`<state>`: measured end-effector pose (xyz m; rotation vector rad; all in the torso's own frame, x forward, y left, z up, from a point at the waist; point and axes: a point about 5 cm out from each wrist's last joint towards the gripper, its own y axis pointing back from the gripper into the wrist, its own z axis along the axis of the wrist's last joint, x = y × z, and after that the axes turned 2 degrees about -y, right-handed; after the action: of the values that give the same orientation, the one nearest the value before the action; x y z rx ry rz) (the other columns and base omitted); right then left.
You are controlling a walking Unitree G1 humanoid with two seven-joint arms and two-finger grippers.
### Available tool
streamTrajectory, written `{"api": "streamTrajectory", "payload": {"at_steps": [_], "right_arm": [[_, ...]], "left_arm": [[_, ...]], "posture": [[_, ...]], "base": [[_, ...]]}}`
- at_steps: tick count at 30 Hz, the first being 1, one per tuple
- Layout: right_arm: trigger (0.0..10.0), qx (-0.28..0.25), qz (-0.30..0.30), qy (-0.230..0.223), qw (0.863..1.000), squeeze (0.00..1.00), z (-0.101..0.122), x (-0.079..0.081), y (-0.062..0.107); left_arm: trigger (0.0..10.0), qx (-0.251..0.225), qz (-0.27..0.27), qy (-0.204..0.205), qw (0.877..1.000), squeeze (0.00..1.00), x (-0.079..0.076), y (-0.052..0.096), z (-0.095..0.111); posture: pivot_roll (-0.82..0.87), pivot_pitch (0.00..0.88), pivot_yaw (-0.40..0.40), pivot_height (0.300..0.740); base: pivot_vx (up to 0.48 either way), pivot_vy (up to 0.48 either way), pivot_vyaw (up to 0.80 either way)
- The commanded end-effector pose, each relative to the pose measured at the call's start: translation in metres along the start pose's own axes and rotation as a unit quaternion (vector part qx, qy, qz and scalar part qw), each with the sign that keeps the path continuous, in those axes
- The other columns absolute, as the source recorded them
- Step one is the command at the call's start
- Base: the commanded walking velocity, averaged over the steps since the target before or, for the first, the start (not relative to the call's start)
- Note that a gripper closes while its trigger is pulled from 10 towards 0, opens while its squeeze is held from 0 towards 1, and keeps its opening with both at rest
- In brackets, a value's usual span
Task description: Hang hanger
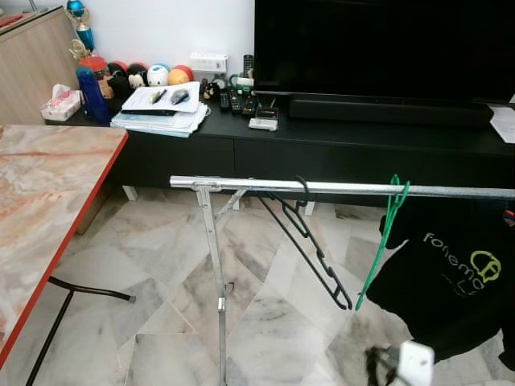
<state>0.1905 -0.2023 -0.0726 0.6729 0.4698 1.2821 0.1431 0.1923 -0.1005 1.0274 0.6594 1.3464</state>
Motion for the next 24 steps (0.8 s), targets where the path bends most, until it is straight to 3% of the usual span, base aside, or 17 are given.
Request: {"api": "streamTrajectory", "payload": {"at_steps": [1, 10, 16, 20, 24], "right_arm": [[10.0, 0.037, 0.002, 0.004, 0.999, 0.0, -0.015, 0.003, 0.003], [10.0, 0.055, -0.014, -0.063, 0.996, 0.0, -0.022, 0.01, 0.004], [10.0, 0.085, -0.011, -0.039, 0.996, 0.0, -0.037, 0.003, 0.01], [10.0, 0.103, -0.018, -0.04, 0.994, 0.0, -0.046, -0.004, 0.014], [10.0, 0.109, -0.015, -0.039, 0.993, 0.0, -0.048, -0.001, 0.014]], "left_arm": [[10.0, -0.001, -0.063, 0.017, 0.998, 0.0, -0.028, 0.001, -0.001], [10.0, -0.009, -0.055, 0.011, 0.998, 0.0, -0.009, 0.0, 0.002], [10.0, -0.011, -0.047, 0.015, 0.999, 0.0, 0.009, 0.001, 0.001], [10.0, -0.007, -0.032, 0.013, 0.999, 0.0, 0.042, 0.005, -0.006], [10.0, -0.002, -0.024, 0.007, 1.0, 0.0, 0.061, 0.009, -0.011]], "posture": [[0.04, 0.087, -0.013, 0.74], [0.02, 0.097, -0.004, 0.74], [0.02, 0.102, -0.008, 0.74], [0.02, 0.104, -0.007, 0.74], [0.02, 0.108, -0.006, 0.74]], "base": [[0.0, 0.0, 0.0], [0.0, 0.0, -0.08], [0.0, 0.0, -0.77], [0.0, 0.0, -0.78], [0.0, 0.0, -0.78]]}}
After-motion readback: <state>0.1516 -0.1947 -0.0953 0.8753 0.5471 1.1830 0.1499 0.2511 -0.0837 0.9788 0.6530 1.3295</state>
